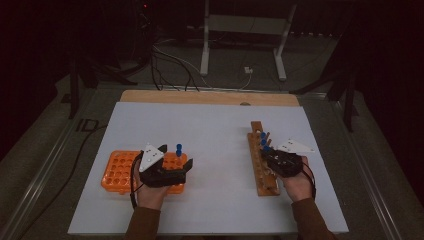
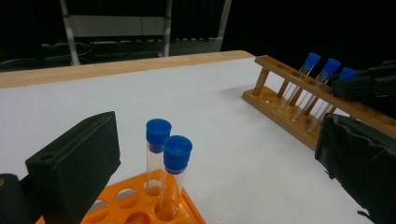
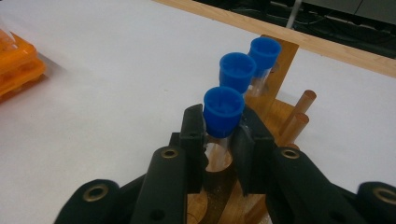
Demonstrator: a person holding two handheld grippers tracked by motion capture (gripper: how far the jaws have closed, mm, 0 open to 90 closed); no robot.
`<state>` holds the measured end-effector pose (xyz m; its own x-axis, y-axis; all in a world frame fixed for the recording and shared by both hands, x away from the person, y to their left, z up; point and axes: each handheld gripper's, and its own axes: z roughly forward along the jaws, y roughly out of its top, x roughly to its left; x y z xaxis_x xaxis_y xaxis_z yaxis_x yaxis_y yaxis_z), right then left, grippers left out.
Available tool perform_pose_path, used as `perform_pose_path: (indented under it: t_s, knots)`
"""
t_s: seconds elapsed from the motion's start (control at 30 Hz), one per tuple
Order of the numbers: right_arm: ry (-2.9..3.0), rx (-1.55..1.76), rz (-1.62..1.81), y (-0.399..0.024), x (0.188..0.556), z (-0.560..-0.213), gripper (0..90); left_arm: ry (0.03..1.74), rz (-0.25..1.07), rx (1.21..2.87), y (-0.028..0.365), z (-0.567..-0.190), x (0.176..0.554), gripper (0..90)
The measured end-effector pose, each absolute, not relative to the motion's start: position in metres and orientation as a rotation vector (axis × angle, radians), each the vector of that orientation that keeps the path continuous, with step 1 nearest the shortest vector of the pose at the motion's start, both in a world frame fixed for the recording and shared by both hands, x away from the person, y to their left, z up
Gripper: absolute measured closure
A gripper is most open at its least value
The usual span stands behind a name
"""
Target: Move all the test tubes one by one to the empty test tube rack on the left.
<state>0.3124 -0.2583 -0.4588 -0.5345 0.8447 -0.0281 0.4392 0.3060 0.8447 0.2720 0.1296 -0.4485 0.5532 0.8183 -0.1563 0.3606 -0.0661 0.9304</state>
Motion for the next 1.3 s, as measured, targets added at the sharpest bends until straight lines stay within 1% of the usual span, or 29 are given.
perform_pose_path:
  t_s: [0.3, 0.87, 1.3]
  knots:
    - [2.102, 1.138, 1.156, -0.261, 0.31, -0.455, 76.9, 1.003, 0.502, 1.658, 0.129, -0.448, 0.271, 0.6]
    - [2.045, 1.111, 1.251, -0.269, 0.3, -0.428, 77.0, 0.986, 0.481, 1.662, 0.125, -0.447, 0.271, 0.6]
    - [1.978, 1.057, 1.376, -0.273, 0.284, -0.395, 76.9, 0.964, 0.506, 1.682, 0.119, -0.445, 0.268, 0.7]
